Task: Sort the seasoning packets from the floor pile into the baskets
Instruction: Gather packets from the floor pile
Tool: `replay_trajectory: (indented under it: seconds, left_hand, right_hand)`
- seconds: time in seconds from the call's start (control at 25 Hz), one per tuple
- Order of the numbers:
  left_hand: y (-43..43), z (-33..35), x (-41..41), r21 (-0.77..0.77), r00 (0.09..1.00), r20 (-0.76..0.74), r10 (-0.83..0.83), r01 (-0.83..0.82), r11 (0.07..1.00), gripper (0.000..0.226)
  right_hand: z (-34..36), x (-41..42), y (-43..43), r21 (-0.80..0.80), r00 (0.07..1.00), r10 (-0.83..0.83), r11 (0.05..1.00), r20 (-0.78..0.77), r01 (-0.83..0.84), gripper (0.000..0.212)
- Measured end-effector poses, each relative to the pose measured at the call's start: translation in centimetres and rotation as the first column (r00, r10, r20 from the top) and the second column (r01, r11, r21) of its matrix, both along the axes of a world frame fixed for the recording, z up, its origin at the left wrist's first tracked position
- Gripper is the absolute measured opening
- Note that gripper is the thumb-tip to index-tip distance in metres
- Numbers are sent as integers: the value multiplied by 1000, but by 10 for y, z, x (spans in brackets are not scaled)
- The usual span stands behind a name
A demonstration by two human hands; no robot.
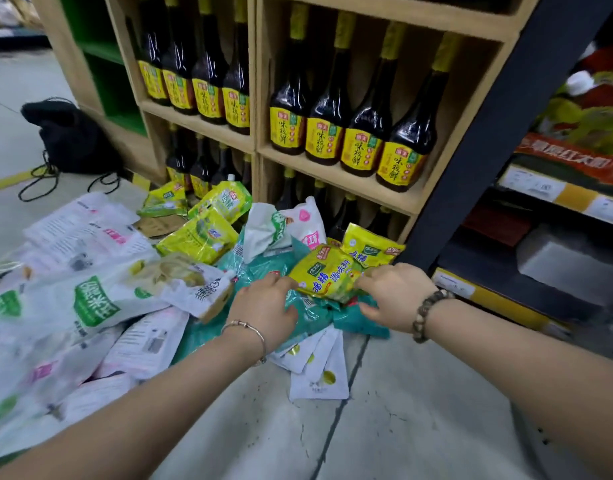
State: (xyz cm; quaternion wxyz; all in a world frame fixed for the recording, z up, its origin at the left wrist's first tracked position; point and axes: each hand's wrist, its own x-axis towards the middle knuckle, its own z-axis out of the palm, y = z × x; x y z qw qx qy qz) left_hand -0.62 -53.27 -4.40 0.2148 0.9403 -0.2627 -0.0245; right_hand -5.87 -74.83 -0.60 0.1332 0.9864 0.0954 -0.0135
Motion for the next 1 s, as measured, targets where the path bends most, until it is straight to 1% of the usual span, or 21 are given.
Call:
replay_trajectory:
  seconds: [0.08, 0.2, 0.28, 0.32, 0.36, 0.44, 0.48, 0.52, 0.56, 0.6, 0.64, 0.68, 0.76, 0.8, 0.84, 0.88, 0.92, 0.96, 1.0]
  left_hand:
    - [-8, -14, 1, 29, 999, -44, 24, -22, 999, 44]
    - [-17, -40, 7, 45, 996, -81, 32, -29, 999, 42]
    - [-14, -55, 18, 42, 997, -73, 37, -34, 999, 42]
    - [-13, -61, 23, 33, 996, -75, 50, -47, 998, 42]
    - [-11, -68, 28, 26, 993, -93, 68, -66, 997, 42]
    - [-6, -81, 33, 14, 981, -158, 113, -112, 994, 40]
    - [-5, -88, 33, 15, 973, -193, 129, -129, 992, 39]
    - [-4, -93, 32, 24, 966, -221, 132, -131, 991, 39]
    - [-4, -97, 31, 36, 961, -243, 132, -127, 991, 39]
    - [-4, -101, 29, 41, 955, -263, 135, -129, 991, 39]
    - [-4, -104, 28, 35, 947, -287, 146, -142, 989, 38]
    - [-3, -107, 28, 16, 933, -320, 166, -169, 985, 38]
    - [-3, -111, 27, -63, 886, -411, 217, -265, 962, 36]
    - [-2, -112, 25, -117, 849, -472, 235, -325, 938, 35]
    - [-2, -113, 23, -184, 805, -545, 236, -390, 902, 33]
    - [0, -113, 20, -254, 758, -614, 222, -455, 853, 31]
    - [2, -112, 17, -316, 715, -670, 199, -518, 795, 31]
    - [3, -110, 15, -361, 680, -712, 175, -568, 740, 34]
    - [3, -109, 14, -383, 657, -738, 156, -598, 704, 39]
  right_hand:
    - [-17, 9, -11, -18, 1000, 17, 1000, -3, -17, 31]
    - [-57, 34, -23, 32, 998, -64, 997, 28, 63, 30]
    - [-83, 60, -30, 13, 994, -97, 995, 40, 96, 29]
    - [-93, 71, -35, 22, 990, -122, 992, 77, 120, 28]
    - [-104, 82, -42, 65, 977, -177, 983, 118, 171, 29]
    - [-120, 94, -55, 247, 928, -335, 924, 162, 290, 36]
    - [-128, 100, -60, 349, 903, -406, 874, 141, 339, 42]
    - [-135, 105, -64, 434, 881, -464, 814, 89, 385, 49]
    - [-141, 110, -66, 488, 868, -496, 765, 29, 420, 53]
    - [-147, 113, -65, 510, 863, -505, 740, -9, 439, 54]
    - [-153, 114, -62, 505, 868, -497, 746, -12, 434, 51]
    - [-156, 115, -57, 485, 883, -469, 778, 26, 399, 44]
    - [-159, 114, -46, 462, 924, -348, 853, 160, 242, 27]
    - [-157, 111, -40, 481, 932, -294, 862, 213, 162, 22]
    - [-153, 108, -35, 512, 927, -273, 852, 257, 109, 24]
    - [-147, 103, -29, 565, 914, -295, 820, 279, 92, 31]
    - [-142, 98, -23, 648, 900, -348, 755, 263, 102, 40]
    - [-137, 93, -17, 753, 884, -418, 646, 209, 128, 45]
    - [-135, 89, -10, 851, 868, -478, 504, 134, 146, 46]
